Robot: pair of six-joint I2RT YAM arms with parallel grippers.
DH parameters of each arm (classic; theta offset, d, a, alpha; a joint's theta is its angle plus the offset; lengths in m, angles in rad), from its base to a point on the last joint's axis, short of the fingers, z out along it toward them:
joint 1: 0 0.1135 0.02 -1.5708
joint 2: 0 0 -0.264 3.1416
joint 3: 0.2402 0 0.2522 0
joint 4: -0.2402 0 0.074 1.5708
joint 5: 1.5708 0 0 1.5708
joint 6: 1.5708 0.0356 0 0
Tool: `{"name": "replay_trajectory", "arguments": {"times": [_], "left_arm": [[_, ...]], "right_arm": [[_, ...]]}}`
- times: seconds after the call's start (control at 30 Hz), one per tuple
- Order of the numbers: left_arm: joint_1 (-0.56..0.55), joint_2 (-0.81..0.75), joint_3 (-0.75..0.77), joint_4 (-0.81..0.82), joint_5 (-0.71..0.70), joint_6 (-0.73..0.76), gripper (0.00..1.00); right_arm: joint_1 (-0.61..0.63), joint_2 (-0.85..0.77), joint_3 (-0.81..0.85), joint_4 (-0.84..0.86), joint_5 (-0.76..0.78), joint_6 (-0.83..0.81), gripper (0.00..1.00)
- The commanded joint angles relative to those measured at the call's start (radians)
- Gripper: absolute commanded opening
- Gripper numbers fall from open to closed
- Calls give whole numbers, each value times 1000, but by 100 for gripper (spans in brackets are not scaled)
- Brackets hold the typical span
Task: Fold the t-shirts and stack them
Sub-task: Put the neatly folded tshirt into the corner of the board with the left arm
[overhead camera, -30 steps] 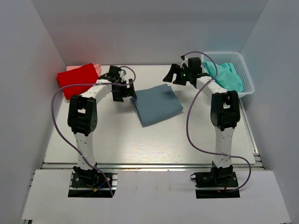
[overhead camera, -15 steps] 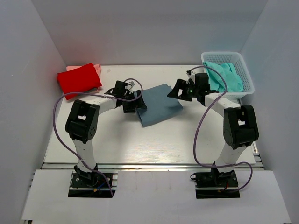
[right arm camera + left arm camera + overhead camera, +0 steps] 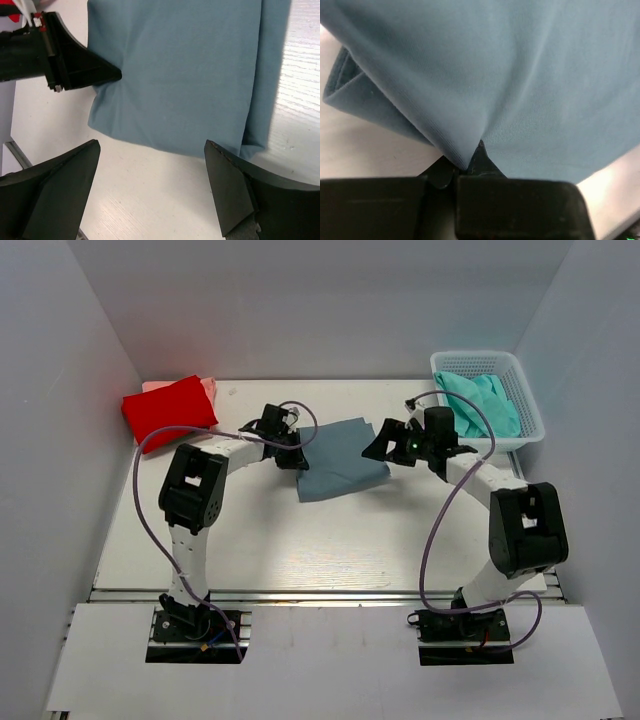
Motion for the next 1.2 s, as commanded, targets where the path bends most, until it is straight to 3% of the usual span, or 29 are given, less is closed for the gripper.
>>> {"name": "replay_trajectory", "arguments": {"times": [0.0,0.27,0.53,0.77,1.17], "left_arm": [[-3,13,97,-140,-94,164,0],[26,13,403,-428,-190,516,0],[37,33,657,-626,-382,715,0],[96,-50,666,-584,-549,806,0],[224,-70,790,-517,-592,926,0]], "right_arm": [[-11,-75,-43,46,17,-6,90],[-12,-161,-116,40,186,-50,90],[-23,-136,-142,45,161,-46,90],[-34,-132,-148,51,160,-41,89],[-41,-104,-160,69,172,-32,89]]}}
